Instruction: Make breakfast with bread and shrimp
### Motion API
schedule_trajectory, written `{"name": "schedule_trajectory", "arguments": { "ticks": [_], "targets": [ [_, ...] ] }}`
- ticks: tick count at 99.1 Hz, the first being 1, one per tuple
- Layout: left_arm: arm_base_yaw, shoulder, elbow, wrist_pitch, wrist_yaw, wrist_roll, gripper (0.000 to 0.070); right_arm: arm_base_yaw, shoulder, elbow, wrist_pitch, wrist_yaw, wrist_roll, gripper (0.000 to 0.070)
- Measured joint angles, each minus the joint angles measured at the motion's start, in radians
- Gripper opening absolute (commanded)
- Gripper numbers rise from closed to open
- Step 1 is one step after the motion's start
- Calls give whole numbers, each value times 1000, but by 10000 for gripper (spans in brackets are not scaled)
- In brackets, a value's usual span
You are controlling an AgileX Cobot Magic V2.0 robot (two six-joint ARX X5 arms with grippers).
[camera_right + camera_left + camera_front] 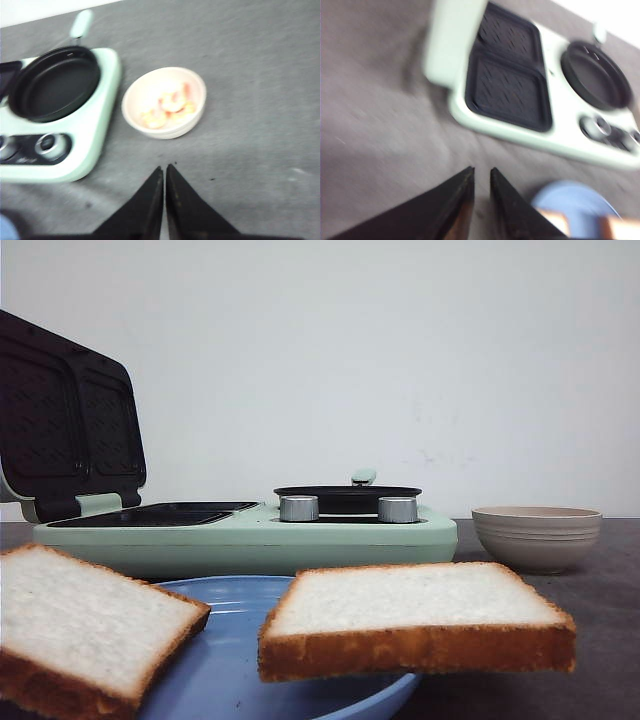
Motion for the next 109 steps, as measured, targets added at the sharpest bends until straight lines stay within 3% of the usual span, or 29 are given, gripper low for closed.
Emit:
{"name": "schedule_trajectory", "arguments": {
  "ticks": [7, 18, 22, 37, 48, 73, 74, 109],
  "targets": [
    [0, 5, 0, -25, 64, 7, 10, 0, 0, 0, 0, -31, -2, 43],
    [-2, 27, 0, -52, 159, 10, 78, 0, 1, 0, 1, -71, -5, 326],
    [-5, 43, 0, -56, 186, 9, 99, 0, 1, 0, 1, -83, -5, 372],
    [-38, 135, 1, -120, 275, 8, 208, 0, 5, 0, 2, -106, -8, 371],
    [-82, 219, 1, -170, 291, 8, 287, 0, 5, 0, 5, -115, -12, 370],
    [-203, 364, 0, -182, 291, 9, 316, 0, 5, 0, 5, -116, -15, 371],
    [-246, 414, 1, -182, 288, 8, 316, 0, 5, 0, 5, -116, -15, 371],
    [-298, 508, 1, -122, 263, 8, 316, 1, 5, 0, 5, -116, -17, 371]
  ]
}}
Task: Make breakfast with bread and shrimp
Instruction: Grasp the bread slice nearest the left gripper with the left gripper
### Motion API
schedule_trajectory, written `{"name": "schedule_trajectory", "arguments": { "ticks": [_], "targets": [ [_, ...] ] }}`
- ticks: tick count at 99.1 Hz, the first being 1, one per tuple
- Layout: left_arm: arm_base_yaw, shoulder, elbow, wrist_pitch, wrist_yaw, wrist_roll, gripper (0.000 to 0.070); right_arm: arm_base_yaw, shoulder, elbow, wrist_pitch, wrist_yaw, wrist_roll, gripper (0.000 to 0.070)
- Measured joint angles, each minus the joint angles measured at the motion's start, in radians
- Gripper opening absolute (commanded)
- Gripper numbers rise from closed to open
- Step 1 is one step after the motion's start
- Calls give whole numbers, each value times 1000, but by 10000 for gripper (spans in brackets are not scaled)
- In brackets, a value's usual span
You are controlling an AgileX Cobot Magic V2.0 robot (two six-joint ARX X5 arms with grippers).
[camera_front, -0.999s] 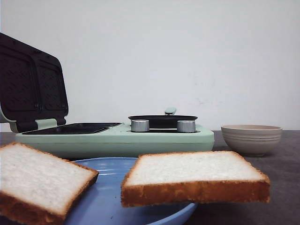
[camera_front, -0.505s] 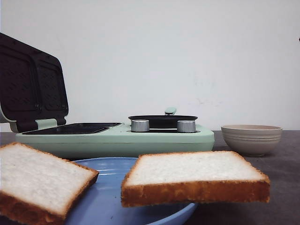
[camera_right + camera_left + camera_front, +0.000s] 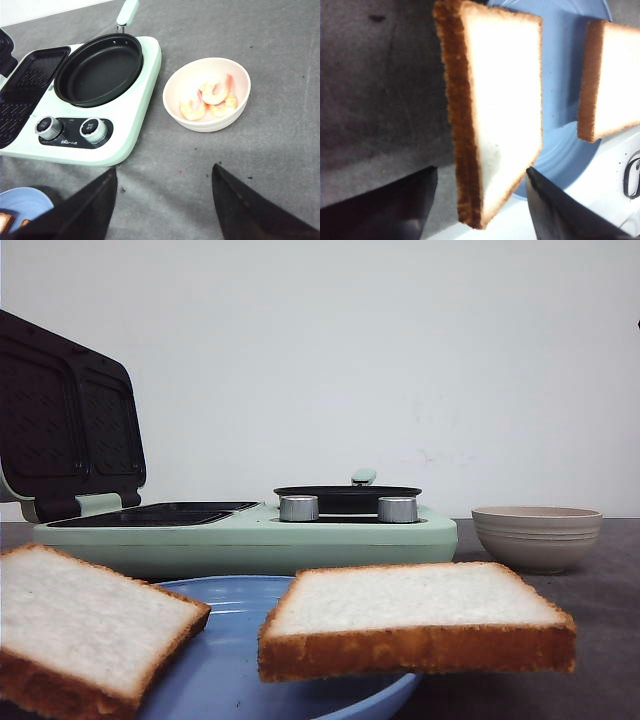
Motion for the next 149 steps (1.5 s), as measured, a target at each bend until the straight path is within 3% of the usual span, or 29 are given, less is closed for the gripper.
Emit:
{"name": "schedule_trajectory", "arguments": {
  "ticks": [58, 71, 90, 129, 149],
  "targets": [
    [-45, 132, 0, 45, 0, 6, 303, 0, 0, 0, 0, 0, -2, 371],
    [-46, 132, 0, 47, 0, 7, 147, 0, 0, 0, 0, 0, -1, 371],
    [-46, 131, 7, 52, 10, 7, 5, 0, 0, 0, 0, 0, -1, 371],
    [-54, 92, 83, 48, 2, 23, 5, 0, 0, 0, 0, 0, -1, 370],
    [-73, 28, 248, 61, -100, 42, 5, 0, 0, 0, 0, 0, -2, 370]
  ]
}}
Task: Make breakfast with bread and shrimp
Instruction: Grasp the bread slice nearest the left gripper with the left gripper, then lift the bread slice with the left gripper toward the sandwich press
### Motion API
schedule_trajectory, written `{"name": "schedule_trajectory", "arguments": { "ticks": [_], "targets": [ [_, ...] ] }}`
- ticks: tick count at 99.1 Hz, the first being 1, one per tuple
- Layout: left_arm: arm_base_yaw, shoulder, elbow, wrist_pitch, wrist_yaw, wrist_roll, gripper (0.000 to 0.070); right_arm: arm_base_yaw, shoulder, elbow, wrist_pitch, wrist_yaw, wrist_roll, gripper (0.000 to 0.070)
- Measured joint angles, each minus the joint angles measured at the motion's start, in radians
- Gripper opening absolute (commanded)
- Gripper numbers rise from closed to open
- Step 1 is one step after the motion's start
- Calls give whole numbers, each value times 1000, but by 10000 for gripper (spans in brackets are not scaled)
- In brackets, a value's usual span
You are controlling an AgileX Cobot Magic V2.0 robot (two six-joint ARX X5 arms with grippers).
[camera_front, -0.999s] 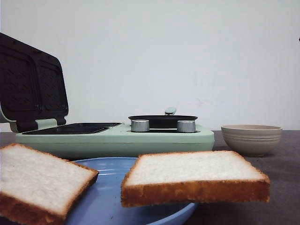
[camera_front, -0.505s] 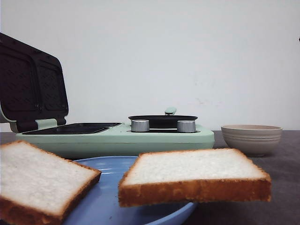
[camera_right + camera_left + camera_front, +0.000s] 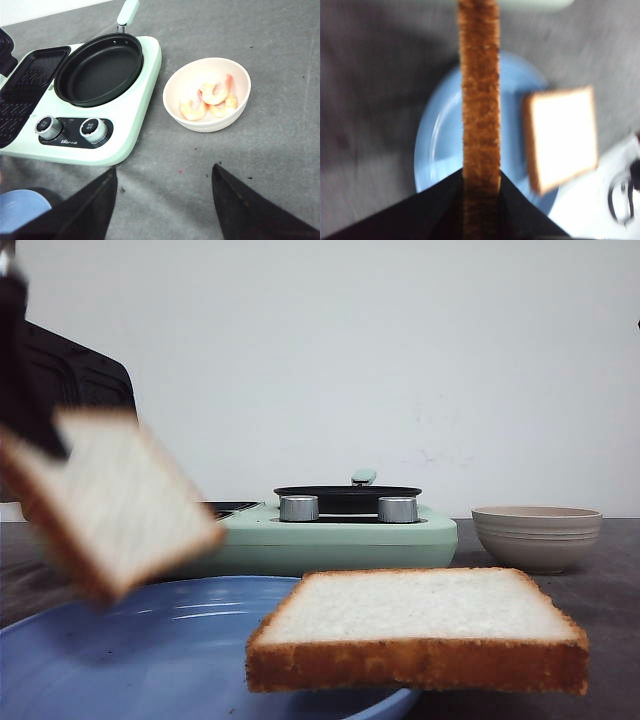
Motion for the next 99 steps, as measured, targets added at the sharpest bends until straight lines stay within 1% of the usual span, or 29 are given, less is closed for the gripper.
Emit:
{"name": "schedule_trajectory", "arguments": {
  "ticks": [11, 23, 32, 46, 56, 64, 71, 93, 99],
  "targets": [
    [-13, -3, 65, 14, -96, 43, 5, 0, 0, 0, 0, 0, 0, 371],
    [-32, -2, 95, 32, -225, 136, 5, 0, 0, 0, 0, 0, 0, 370],
    [-45, -1, 96, 69, -319, 233, 5, 0, 0, 0, 0, 0, 0, 370],
    [-56, 19, 96, 146, -456, 406, 5, 0, 0, 0, 0, 0, 0, 370],
    [-56, 55, 96, 226, -540, 539, 4, 0, 0, 0, 0, 0, 0, 370],
    [-57, 100, 96, 314, -606, 646, 5, 0, 0, 0, 0, 0, 0, 370],
    [-57, 148, 96, 398, -634, 735, 5, 0, 0, 0, 0, 0, 0, 370],
    [-57, 325, 96, 648, -637, 1030, 5, 0, 0, 0, 0, 0, 0, 370],
    [-57, 375, 96, 724, -657, 1119, 4, 0, 0, 0, 0, 0, 0, 370]
  ]
}}
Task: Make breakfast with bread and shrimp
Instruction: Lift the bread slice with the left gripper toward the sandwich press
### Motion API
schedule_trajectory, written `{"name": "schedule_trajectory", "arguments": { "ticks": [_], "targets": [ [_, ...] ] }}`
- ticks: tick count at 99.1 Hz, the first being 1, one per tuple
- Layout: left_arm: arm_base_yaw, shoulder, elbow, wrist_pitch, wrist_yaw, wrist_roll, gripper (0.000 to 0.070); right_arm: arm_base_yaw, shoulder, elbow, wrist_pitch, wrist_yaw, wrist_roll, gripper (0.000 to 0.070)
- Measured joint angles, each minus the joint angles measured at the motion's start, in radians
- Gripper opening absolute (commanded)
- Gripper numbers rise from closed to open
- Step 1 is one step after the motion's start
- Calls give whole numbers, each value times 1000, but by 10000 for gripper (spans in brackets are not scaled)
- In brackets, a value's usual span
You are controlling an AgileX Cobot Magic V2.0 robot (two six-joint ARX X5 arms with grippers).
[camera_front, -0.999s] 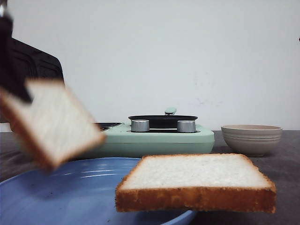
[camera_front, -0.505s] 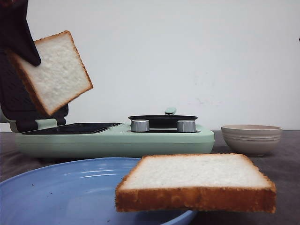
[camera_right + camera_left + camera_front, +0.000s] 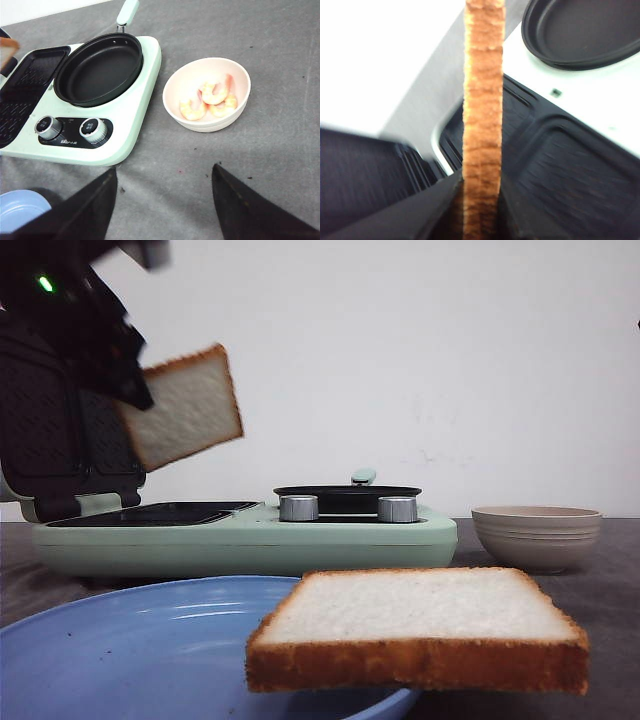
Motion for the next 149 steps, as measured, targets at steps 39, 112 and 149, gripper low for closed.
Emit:
{"name": "schedule_trajectory", "arguments": {
  "ticks": [39, 112, 149],
  "targets": [
    [12, 272, 66, 240, -95, 400, 5, 0, 0, 0, -8, 0, 0, 370],
    [61, 368, 237, 34, -43, 410, 5, 0, 0, 0, -34, 0, 0, 370],
    [80, 371, 237, -5, -42, 377, 23, 0, 0, 0, -37, 0, 0, 370]
  ]
}}
